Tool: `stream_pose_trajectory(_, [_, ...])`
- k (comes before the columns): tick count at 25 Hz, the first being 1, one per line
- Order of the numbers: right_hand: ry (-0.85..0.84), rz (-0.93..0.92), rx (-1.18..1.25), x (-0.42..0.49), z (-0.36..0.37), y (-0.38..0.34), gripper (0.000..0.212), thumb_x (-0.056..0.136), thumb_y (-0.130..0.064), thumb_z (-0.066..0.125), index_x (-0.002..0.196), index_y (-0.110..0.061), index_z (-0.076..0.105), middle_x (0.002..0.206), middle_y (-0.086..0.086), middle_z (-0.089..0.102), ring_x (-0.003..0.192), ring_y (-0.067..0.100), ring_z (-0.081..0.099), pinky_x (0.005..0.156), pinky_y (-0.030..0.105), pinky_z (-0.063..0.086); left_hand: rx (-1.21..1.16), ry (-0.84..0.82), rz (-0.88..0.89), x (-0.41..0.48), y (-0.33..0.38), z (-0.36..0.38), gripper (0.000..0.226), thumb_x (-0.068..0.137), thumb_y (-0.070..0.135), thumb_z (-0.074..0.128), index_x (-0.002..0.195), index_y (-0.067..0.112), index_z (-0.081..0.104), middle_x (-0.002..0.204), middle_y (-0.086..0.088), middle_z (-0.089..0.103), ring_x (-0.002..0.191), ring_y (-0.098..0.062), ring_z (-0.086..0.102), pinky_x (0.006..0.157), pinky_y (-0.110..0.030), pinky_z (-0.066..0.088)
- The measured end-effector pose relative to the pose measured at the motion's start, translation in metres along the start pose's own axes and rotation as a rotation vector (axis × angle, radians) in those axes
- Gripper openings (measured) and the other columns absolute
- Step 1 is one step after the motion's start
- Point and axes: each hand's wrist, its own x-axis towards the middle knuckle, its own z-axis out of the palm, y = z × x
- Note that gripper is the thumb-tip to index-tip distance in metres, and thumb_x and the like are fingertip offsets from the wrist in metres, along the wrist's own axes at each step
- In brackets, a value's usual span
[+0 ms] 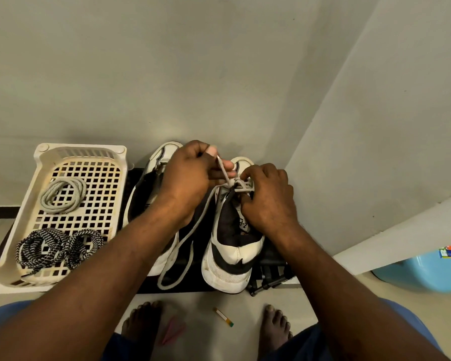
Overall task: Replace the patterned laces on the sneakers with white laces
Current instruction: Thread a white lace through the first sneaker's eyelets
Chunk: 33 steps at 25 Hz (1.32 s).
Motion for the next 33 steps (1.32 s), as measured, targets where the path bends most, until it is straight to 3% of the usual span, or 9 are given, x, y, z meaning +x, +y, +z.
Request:
stream_pose_trajectory(3, [0.019,0.039,0.034,0.0,0.002,0.0,0.042,0.083,-0.022,0.067,0.125,-0.026,0.06,0.13,0.002,0.055,0.122,0.029,0.047,0.095,0.047,0.048,-0.299,-0.244,-0.101,-0.004,0.018,-0.012,0.024,0.107,0.009,0.047,0.085,0.009,0.056,0.063,-0.001,0.047,0.051,-0.015,0.041,0.058,-0.031,0.051])
stream_pose_trajectory(7, [0.008,0.075,0.077,0.0,0.003,-0.003,0.041,0.083,-0.032,0.063,0.124,-0.026,0.061,0.129,0.002,0.056,0.123,0.029,0.048,0.097,0.05,0.049,0.992,-0.185,0.072,0.007,-0.002,-0.014,0.019,0.104,0.02,0.054,0.097,0.013,0.07,0.087,-0.002,0.068,0.08,-0.021,0.061,0.067,-0.028,0.039])
stream_pose_trajectory(10, [0.005,0.113,0.126,-0.002,0.002,-0.005,0.051,0.076,-0.04,0.051,0.123,-0.026,0.061,0.129,0.002,0.057,0.122,0.028,0.048,0.095,0.05,0.049,1.324,-0.264,0.08,0.008,-0.016,-0.005,0.026,0.104,0.031,0.055,0.1,0.012,0.073,0.098,-0.009,0.07,0.1,-0.029,0.065,0.077,-0.031,0.042])
stream_pose_trajectory(13, [0.004,0.131,0.13,0.0,0.004,-0.001,0.04,0.085,-0.034,0.061,0.124,-0.026,0.061,0.128,0.002,0.057,0.121,0.028,0.049,0.095,0.051,0.049,1.098,-0.265,0.198,0.006,-0.012,-0.007,0.022,0.104,0.029,0.058,0.091,0.021,0.073,0.098,-0.001,0.062,0.102,-0.024,0.063,0.084,-0.031,0.043])
stream_pose_trajectory(15, [-0.003,0.147,0.139,0.002,0.004,0.001,0.038,0.086,-0.031,0.065,0.124,-0.027,0.06,0.128,0.002,0.057,0.119,0.028,0.05,0.095,0.05,0.05,0.521,-0.34,0.156,-0.003,0.001,-0.009,0.026,0.105,0.027,0.057,0.084,0.02,0.069,0.095,0.0,0.069,0.098,-0.026,0.067,0.092,-0.037,0.05])
stream_pose_trajectory(18, [-0.012,0.151,0.175,0.003,0.002,-0.002,0.038,0.086,-0.034,0.065,0.122,-0.026,0.06,0.126,0.002,0.057,0.118,0.028,0.051,0.094,0.051,0.051,-0.144,-0.507,-0.048,-0.017,0.029,-0.017,0.03,0.102,0.024,0.057,0.077,0.007,0.057,0.069,-0.011,0.059,0.056,-0.023,0.053,0.063,-0.035,0.053])
stream_pose_trajectory(22, [0.009,0.167,0.207,-0.001,0.0,-0.009,0.051,0.073,-0.043,0.047,0.118,-0.026,0.062,0.124,0.0,0.059,0.12,0.028,0.052,0.094,0.053,0.051,0.798,-0.113,0.048,-0.001,0.013,-0.022,0.029,0.089,0.036,0.068,0.08,0.009,0.063,0.071,0.001,0.062,0.062,-0.017,0.054,0.059,-0.03,0.04])
stream_pose_trajectory(26, [0.01,0.187,0.245,-0.001,0.002,-0.009,0.05,0.071,-0.042,0.047,0.116,-0.025,0.062,0.12,0.0,0.059,0.114,0.027,0.054,0.092,0.052,0.052,1.225,-0.273,0.018,0.001,-0.007,-0.01,0.015,0.101,0.033,0.062,0.094,0.023,0.071,0.102,0.0,0.073,0.1,-0.022,0.066,0.085,-0.033,0.051])
stream_pose_trajectory(33, [0.022,0.179,0.233,0.004,0.009,0.0,0.038,0.081,-0.032,0.061,0.119,-0.026,0.057,0.12,0.0,0.056,0.111,0.026,0.054,0.089,0.051,0.054,-0.054,-0.541,-0.143,-0.01,0.032,-0.034,0.023,0.097,0.017,0.061,0.089,-0.001,0.074,0.093,-0.017,0.074,0.096,-0.03,0.072,0.095,-0.04,0.057])
